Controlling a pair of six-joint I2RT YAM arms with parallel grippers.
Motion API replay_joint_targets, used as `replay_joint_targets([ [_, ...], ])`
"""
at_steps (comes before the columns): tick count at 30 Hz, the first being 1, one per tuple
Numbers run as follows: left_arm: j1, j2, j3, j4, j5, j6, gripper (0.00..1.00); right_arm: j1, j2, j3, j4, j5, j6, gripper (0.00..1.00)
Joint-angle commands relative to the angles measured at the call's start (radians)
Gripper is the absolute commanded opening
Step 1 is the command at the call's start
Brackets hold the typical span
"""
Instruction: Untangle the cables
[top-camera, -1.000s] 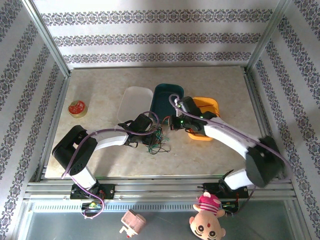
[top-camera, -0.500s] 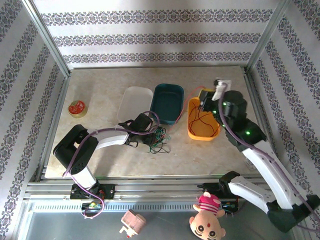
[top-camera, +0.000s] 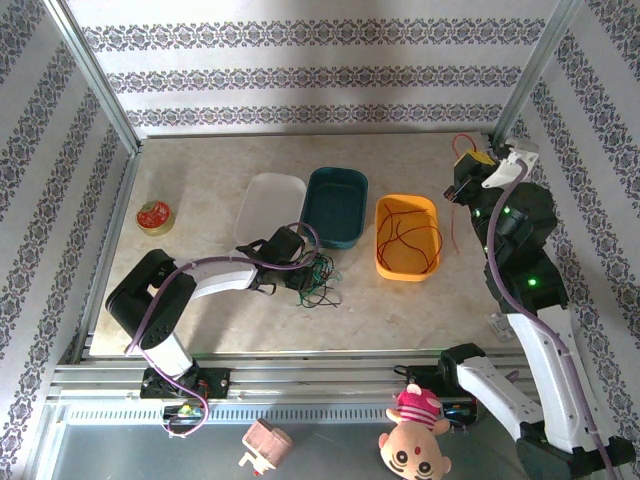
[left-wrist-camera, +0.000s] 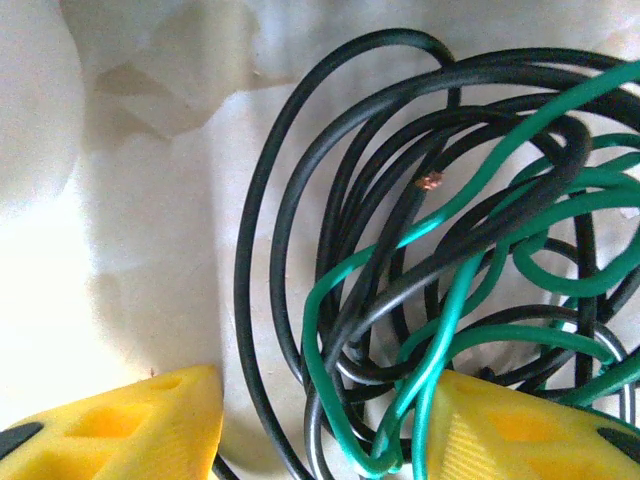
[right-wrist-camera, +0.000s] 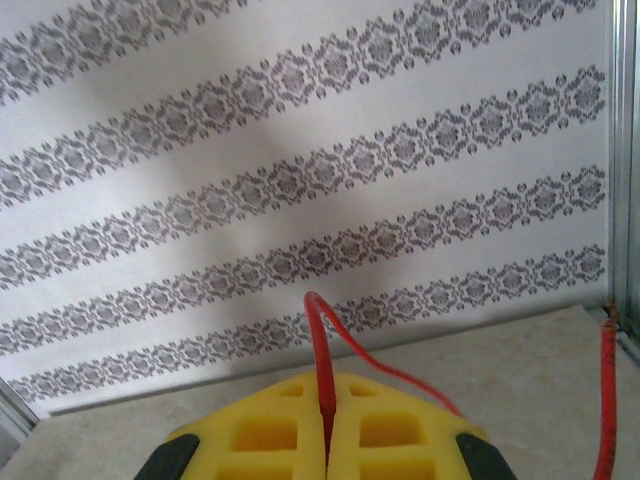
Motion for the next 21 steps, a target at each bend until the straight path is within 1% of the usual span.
replay_joint_targets([
  [1, 0.001, 0.035, -0.063, -0.122, 0.036, 0.008, 0.55, -0.015, 0.005, -0.050, -0.017, -0.034, 0.013, 0.00],
  [6, -0.002, 0.029, -0.064, -0.123, 0.027, 0.010, 0.55, -0.017, 0.031, -0.171, -0.032, -0.003, 0.002, 0.00],
  [9, -0.003, 0.032, -0.064, -0.122, 0.026, 0.011, 0.56, -0.017, 0.053, -0.254, -0.030, 0.000, 0.027, 0.00],
  [14, -0.005, 0.041, -0.061, -0.117, 0.024, 0.011, 0.56, -0.012, 0.104, -0.362, -0.016, -0.002, 0.118, 0.00],
  [18, -0.006, 0.053, -0.055, -0.117, 0.025, 0.010, 0.56, -0.001, 0.171, -0.418, 0.000, -0.051, 0.207, 0.00],
  [21, -0.006, 0.057, -0.053, -0.123, 0.023, 0.009, 0.56, 0.013, 0.207, -0.442, 0.004, -0.026, 0.253, 0.00],
])
